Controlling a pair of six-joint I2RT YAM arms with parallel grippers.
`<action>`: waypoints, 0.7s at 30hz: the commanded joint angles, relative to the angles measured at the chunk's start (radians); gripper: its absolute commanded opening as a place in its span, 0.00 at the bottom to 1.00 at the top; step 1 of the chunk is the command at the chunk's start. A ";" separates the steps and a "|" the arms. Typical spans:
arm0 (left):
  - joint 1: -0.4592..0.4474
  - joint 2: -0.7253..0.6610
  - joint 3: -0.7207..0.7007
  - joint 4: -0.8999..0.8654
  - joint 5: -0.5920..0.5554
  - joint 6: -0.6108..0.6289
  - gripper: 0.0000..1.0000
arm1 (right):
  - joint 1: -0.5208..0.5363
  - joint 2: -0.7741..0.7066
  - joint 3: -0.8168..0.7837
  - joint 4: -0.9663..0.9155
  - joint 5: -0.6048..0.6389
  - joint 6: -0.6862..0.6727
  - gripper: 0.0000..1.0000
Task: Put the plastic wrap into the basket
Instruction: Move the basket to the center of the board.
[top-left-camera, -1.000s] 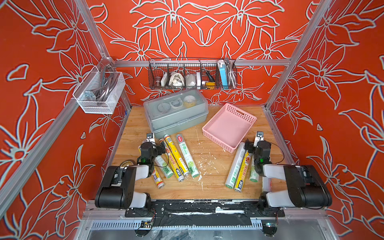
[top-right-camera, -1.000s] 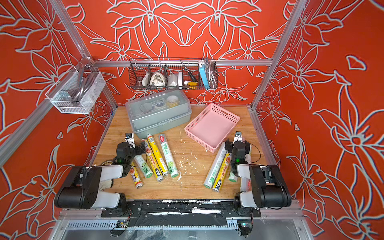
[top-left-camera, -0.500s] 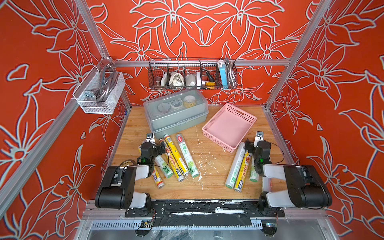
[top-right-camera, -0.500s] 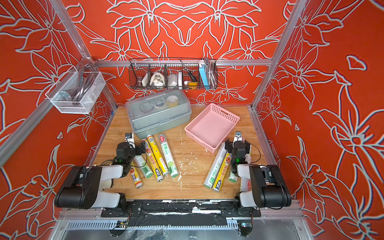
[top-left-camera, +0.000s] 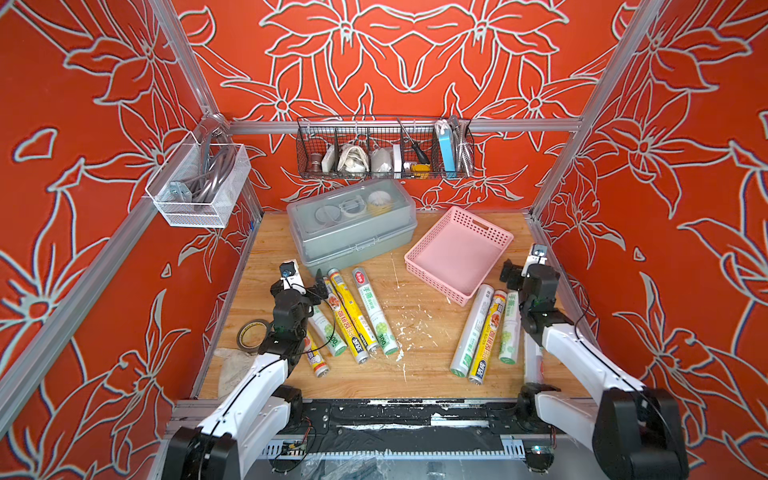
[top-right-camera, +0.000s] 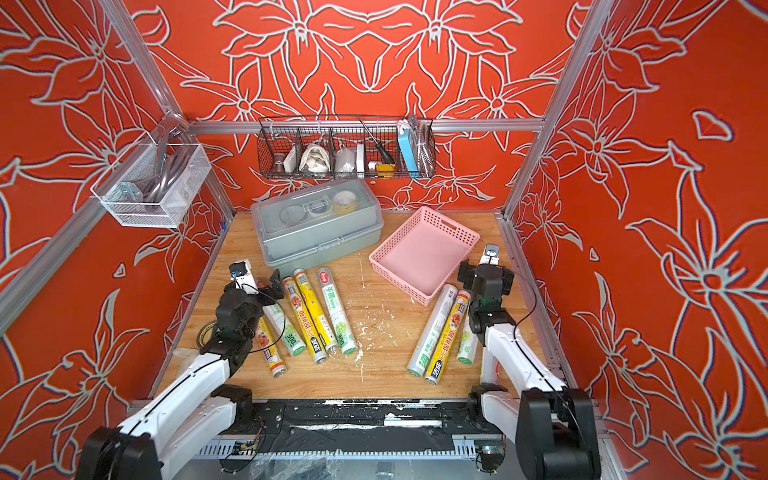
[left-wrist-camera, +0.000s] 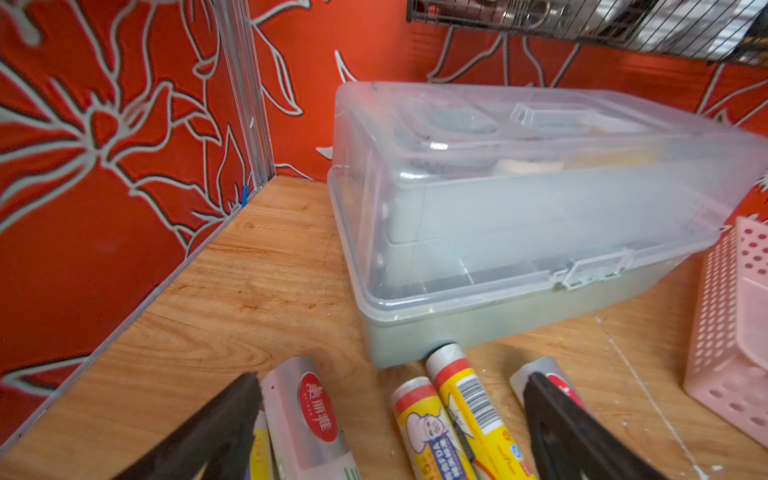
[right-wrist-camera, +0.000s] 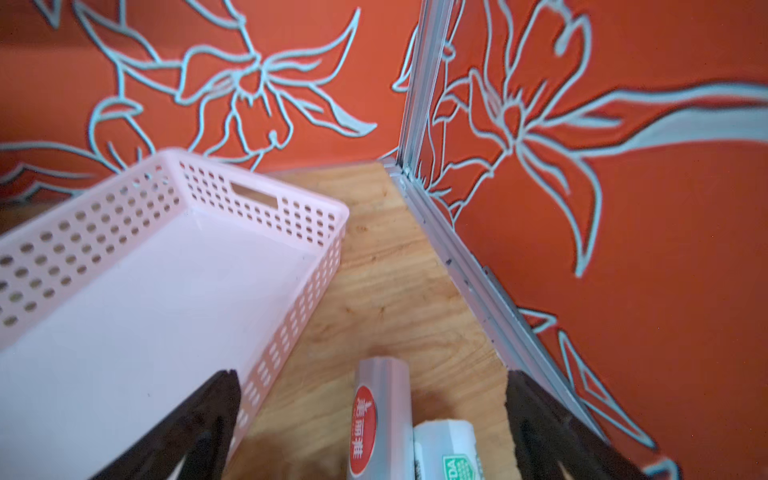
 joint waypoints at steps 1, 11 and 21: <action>-0.058 -0.070 0.106 -0.256 -0.072 -0.156 0.98 | 0.001 -0.053 0.109 -0.382 -0.041 0.176 1.00; -0.273 0.113 0.462 -0.526 0.084 -0.267 0.98 | 0.002 -0.075 0.357 -0.743 -0.522 0.261 1.00; -0.404 0.396 0.672 -0.622 0.323 -0.246 0.98 | 0.007 0.263 0.479 -0.741 -0.605 0.239 0.91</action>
